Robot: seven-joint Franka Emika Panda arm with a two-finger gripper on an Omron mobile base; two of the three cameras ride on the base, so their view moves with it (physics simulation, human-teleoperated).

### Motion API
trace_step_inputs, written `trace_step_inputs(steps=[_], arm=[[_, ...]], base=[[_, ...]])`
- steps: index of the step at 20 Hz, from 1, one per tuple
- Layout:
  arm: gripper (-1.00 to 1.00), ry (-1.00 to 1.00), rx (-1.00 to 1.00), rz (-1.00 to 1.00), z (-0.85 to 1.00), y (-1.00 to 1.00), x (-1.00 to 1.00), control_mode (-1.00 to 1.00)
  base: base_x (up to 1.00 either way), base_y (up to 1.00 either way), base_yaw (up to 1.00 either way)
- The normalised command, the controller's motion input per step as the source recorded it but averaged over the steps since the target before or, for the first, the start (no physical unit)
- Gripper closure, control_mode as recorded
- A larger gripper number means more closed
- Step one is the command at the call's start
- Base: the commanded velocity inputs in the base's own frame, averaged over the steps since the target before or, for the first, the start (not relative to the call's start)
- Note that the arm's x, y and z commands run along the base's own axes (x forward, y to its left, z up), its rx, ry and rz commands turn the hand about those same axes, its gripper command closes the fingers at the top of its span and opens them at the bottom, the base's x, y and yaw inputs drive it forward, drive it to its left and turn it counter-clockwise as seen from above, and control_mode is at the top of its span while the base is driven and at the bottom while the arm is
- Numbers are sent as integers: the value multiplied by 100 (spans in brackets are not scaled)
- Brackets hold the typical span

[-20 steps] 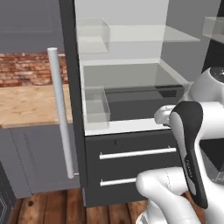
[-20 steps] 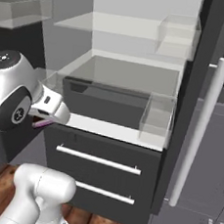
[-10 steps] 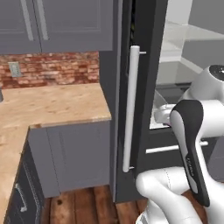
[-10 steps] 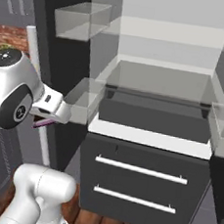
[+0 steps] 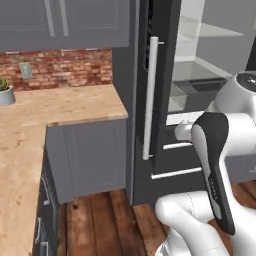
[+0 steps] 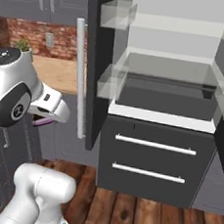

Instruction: Take the cakes from the fridge and place them on the empty tray on the dining counter.

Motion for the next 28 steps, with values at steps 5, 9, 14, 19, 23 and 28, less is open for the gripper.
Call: trace_step_inputs(steps=[5,9,14,19,23,28], arm=[[100,0,0,0,0,0,0,100],[100,0,0,0,0,0,0,100],[100,0,0,0,0,0,0,100],[100,0,0,0,0,0,0,100],[100,0,0,0,0,0,0,100],[100,0,0,0,0,0,0,100]], base=[[-100,-1,-7],[-100,-10,-9],[-100,-16,-28],[-68,-28,-71],[-36,-34,-81],[-34,-48,-78]])
